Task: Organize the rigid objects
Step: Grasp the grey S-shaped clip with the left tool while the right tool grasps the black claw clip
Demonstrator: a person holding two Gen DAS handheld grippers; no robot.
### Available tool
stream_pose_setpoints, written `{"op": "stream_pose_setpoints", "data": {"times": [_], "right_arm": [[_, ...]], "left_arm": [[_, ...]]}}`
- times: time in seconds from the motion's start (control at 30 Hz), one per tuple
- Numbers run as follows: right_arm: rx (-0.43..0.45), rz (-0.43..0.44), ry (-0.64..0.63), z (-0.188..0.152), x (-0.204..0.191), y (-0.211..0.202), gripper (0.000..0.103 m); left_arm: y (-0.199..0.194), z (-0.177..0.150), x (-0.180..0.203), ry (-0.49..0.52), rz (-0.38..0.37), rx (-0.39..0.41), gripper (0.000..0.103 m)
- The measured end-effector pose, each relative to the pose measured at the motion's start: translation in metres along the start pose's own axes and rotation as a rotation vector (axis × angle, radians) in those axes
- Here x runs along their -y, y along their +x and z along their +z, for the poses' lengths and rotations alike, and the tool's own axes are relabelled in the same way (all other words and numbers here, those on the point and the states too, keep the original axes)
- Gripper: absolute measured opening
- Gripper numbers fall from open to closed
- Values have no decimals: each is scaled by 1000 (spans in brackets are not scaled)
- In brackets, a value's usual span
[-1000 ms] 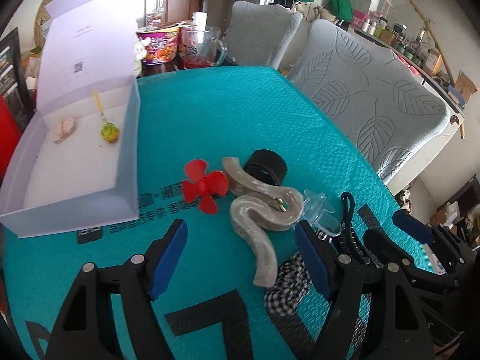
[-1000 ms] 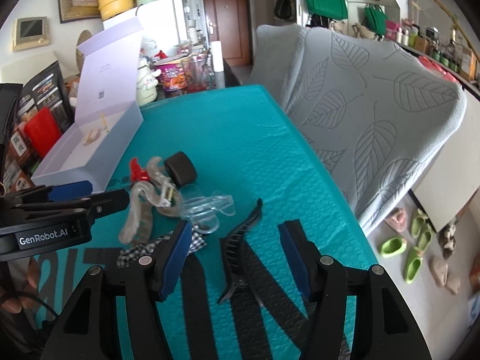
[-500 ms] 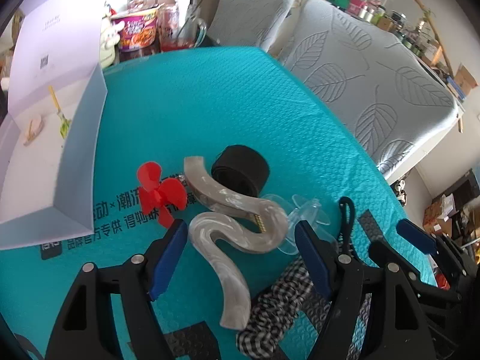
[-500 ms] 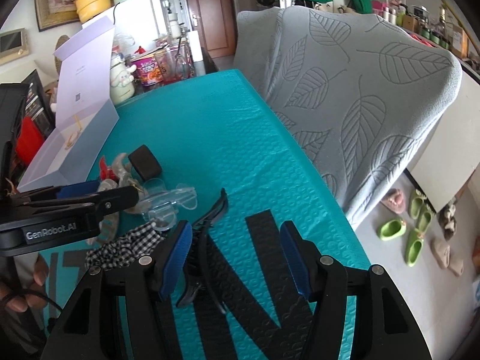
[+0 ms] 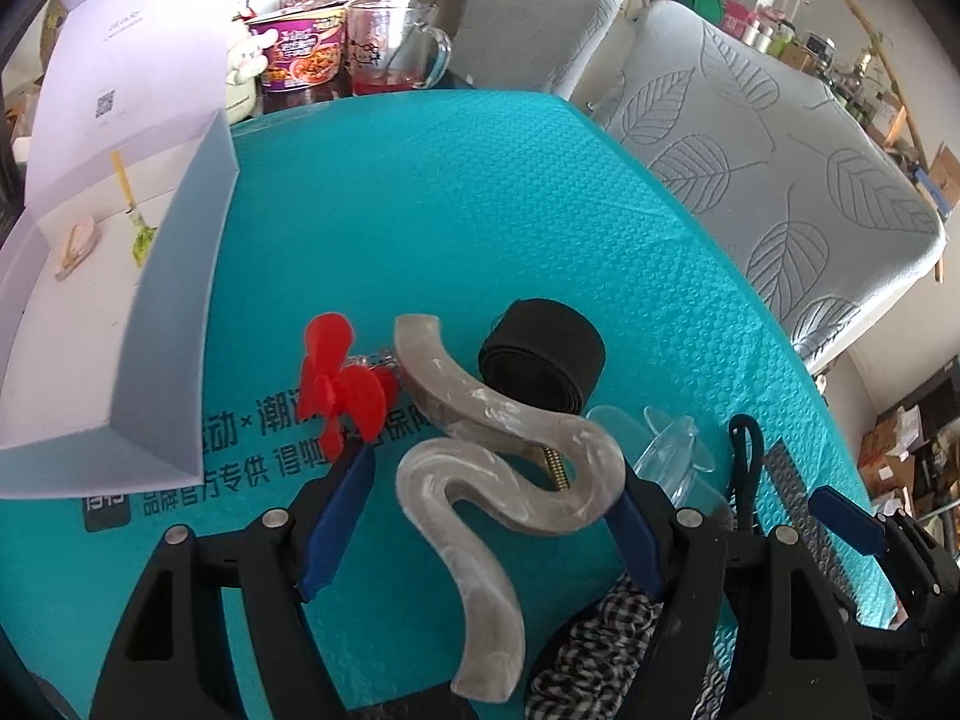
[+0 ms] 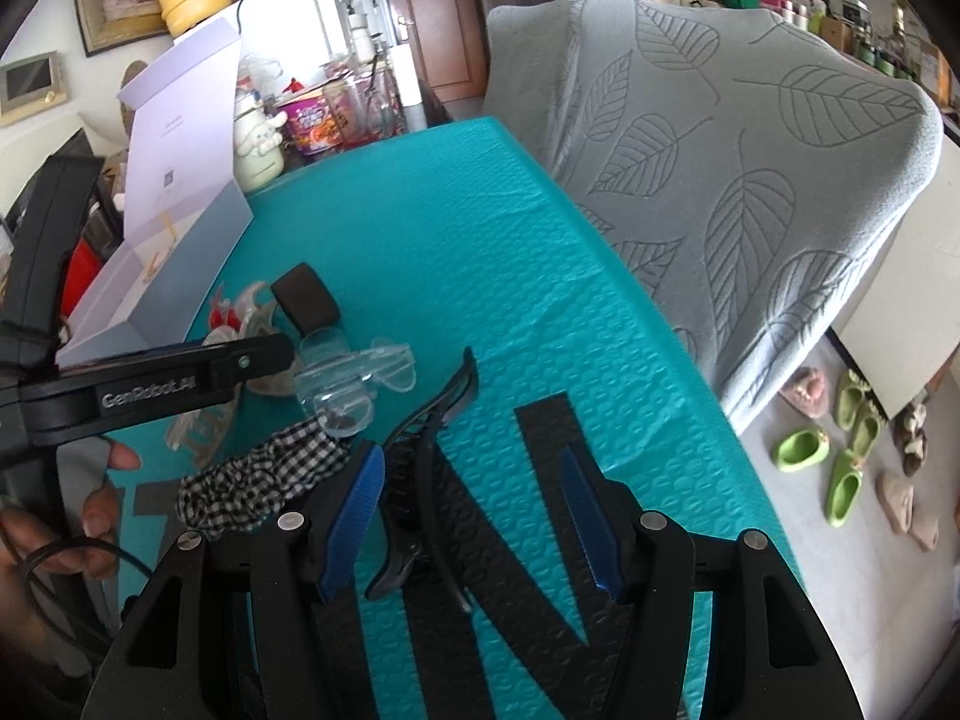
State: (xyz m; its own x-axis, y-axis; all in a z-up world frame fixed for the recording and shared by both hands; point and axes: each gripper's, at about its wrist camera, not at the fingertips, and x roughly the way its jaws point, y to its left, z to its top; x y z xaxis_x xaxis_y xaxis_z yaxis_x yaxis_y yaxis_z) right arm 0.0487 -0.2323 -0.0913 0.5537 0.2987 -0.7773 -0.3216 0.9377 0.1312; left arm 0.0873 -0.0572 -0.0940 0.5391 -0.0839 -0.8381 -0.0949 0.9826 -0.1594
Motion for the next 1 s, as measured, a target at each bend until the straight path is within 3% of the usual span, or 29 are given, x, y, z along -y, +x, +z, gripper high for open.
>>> {"op": "stream_pose_setpoints", "data": {"times": [0.07, 0.13, 0.4, 0.57, 0.63, 0.67, 1.0], "right_arm": [[-9, 16, 2, -1, -1, 2, 61], [-20, 30, 0, -2, -3, 5, 61], [-35, 40, -22, -5, -12, 9, 61], [-17, 1, -18, -11, -12, 9, 43], [-11, 5, -18, -13, -12, 9, 24], [-9, 4, -18, -14, -12, 9, 20], [51, -19, -16, -21, -22, -8, 19]], "left_arm": [[1, 1, 0, 5, -15, 10, 74], [0, 1, 0, 16, -24, 21, 60], [-13, -11, 5, 60, -30, 30, 59], [-31, -19, 3, 77, -22, 60, 59], [-37, -23, 0, 76, -22, 66, 59], [-40, -25, -2, 75, -23, 68, 59], [-61, -48, -19, 50, -31, 69, 59]]}}
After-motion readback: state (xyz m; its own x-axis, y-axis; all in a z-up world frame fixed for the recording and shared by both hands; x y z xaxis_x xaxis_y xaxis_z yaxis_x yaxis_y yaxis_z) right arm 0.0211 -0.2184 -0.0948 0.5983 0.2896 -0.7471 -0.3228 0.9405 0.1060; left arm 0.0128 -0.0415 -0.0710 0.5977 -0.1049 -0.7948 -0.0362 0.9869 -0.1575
